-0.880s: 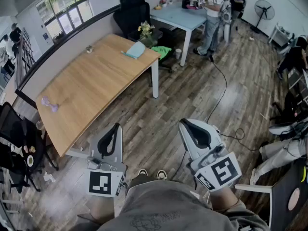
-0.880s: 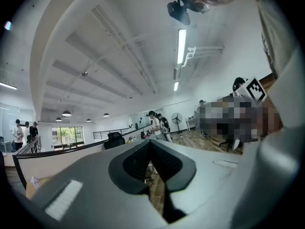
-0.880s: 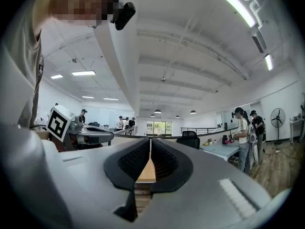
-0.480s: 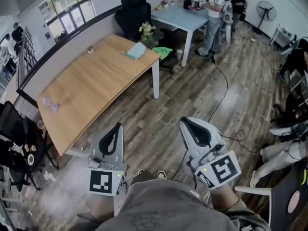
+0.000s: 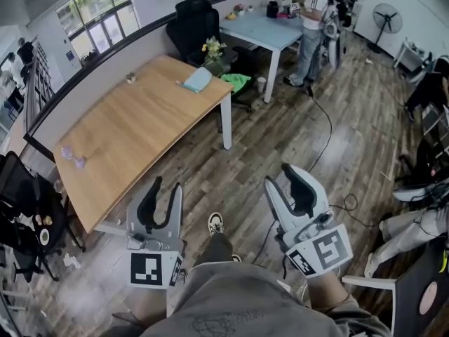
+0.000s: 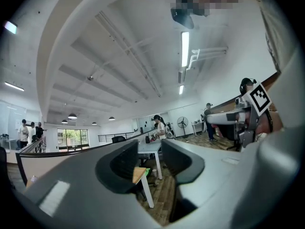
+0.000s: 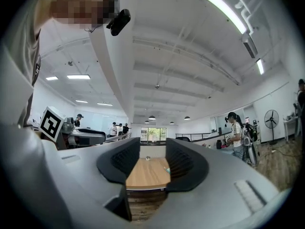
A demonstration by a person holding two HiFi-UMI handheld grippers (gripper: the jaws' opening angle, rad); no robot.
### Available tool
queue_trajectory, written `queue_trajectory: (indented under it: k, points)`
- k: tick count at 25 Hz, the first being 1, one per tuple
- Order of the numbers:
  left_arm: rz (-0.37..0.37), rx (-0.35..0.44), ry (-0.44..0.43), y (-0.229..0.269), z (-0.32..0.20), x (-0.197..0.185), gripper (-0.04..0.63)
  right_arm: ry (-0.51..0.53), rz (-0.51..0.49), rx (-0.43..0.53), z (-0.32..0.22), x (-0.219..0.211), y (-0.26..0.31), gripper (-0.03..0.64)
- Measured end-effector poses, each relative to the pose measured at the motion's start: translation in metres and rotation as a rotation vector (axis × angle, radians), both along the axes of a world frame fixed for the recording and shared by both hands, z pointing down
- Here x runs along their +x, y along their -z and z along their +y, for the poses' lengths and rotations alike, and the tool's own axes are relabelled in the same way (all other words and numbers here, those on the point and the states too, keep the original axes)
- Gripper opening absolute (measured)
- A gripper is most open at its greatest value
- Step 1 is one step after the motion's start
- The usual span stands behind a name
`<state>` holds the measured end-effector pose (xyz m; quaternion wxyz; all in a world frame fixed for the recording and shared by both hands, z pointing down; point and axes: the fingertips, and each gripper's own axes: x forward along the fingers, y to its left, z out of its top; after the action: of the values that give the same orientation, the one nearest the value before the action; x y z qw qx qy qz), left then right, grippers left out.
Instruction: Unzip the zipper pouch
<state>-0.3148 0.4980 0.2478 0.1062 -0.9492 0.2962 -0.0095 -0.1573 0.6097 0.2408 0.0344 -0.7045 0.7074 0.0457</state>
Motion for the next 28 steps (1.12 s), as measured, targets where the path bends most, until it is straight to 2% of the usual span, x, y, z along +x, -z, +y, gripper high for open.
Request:
queue_trajectory:
  k: [1,3,8,14,28]
  points:
    - [0.002,0.000,0.008,-0.001,-0.006,0.001,0.188,-0.011,0.002,0.005,-0.003,0.004,0.000,0.176]
    - [0.003,-0.001,0.022,-0.003,-0.018,0.003,0.220,-0.026,0.009,0.000,-0.013,0.010,-0.003,0.193]
    - [0.026,-0.011,0.048,-0.005,-0.053,0.012,0.222,-0.011,0.015,-0.028,-0.043,0.022,-0.012,0.193]
    - [0.019,-0.010,0.005,0.001,-0.103,0.043,0.222,0.026,-0.005,-0.073,-0.100,0.045,-0.019,0.192]
    - [-0.061,-0.056,-0.027,-0.004,-0.293,0.115,0.198,0.010,-0.025,-0.155,-0.295,0.112,-0.018,0.192]
